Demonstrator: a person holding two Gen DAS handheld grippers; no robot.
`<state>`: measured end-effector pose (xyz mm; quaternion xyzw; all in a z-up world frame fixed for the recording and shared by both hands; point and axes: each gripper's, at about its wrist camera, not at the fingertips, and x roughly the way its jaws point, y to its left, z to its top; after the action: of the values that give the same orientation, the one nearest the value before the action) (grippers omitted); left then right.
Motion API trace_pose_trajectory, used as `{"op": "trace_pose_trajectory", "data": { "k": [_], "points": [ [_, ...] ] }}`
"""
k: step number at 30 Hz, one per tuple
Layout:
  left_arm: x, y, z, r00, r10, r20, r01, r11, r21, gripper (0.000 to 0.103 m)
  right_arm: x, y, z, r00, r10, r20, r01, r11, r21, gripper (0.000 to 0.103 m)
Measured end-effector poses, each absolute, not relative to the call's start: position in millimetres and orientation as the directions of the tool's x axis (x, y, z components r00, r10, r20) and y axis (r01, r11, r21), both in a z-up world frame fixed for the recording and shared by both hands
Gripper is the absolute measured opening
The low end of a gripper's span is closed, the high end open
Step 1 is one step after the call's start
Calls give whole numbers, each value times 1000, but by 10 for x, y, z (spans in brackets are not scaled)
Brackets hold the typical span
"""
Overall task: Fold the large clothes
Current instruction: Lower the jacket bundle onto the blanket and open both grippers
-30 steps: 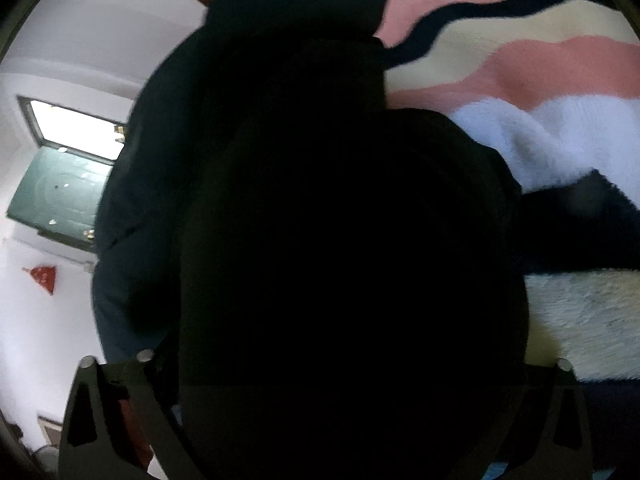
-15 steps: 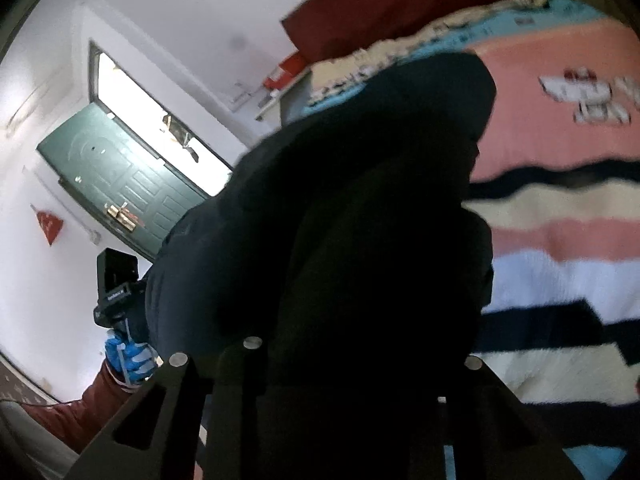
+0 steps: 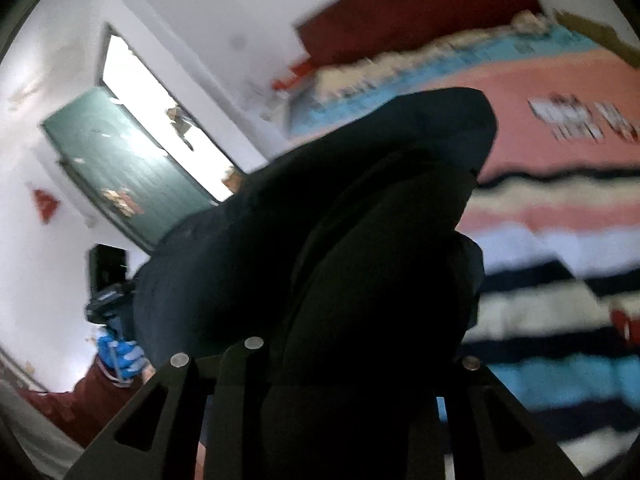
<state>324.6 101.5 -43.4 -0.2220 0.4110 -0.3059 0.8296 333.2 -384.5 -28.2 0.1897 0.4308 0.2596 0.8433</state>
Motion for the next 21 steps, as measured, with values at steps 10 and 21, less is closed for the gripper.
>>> {"op": "trace_pose_trajectory", "data": {
  "k": [10,21],
  "points": [
    [3196,1430,-799,441,-658,-611,289,748,-597,49,3287,-4083,-694,503,310,-807,17,930,368,97],
    [2728,1917,-543,568,-528,-632,197,832,-518,59,2992,-4041,-192,594,205,-778,-1,967,254,98]
  ]
}}
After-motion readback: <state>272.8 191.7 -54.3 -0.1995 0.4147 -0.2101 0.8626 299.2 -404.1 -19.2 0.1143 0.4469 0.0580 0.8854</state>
